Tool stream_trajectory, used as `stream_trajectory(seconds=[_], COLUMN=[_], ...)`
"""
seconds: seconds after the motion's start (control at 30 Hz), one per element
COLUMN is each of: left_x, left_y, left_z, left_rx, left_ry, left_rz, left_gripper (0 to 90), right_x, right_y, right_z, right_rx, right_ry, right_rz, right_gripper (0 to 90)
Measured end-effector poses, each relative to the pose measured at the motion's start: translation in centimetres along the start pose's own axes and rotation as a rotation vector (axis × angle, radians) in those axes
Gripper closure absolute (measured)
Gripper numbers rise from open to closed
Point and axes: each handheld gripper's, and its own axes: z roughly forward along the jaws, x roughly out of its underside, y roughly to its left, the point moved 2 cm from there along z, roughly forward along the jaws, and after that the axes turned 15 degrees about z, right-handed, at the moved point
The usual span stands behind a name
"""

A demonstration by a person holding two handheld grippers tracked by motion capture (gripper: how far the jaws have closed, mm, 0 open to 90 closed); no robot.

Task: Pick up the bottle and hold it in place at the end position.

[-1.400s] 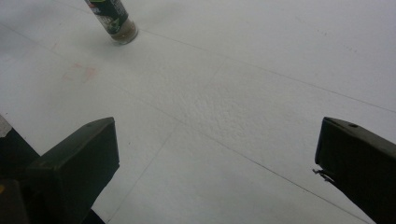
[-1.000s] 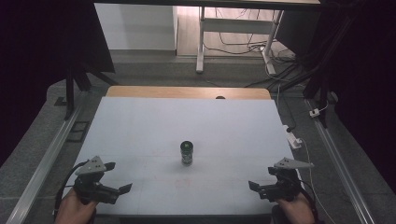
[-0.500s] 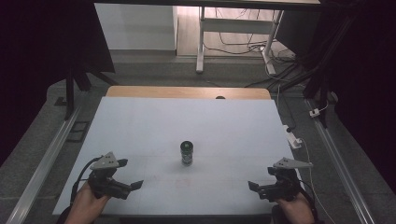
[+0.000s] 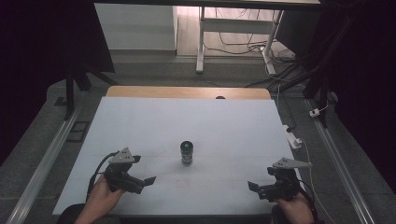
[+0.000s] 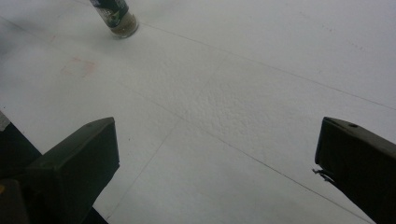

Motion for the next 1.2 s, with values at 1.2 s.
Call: stream_trajectory(seconds=[1.2], left_x=[-4.4], left_y=[1.8], left_z=[11.0], left_rx=[0.056], left_ry=[0.069], left_rz=[0.116], left_gripper=[0.1], right_x=[0.0], right_y=[0.1], right_z=[0.1], right_rx=[-0.005], right_ry=[0.014], right_rz=[-0.01], right_gripper=[0.0])
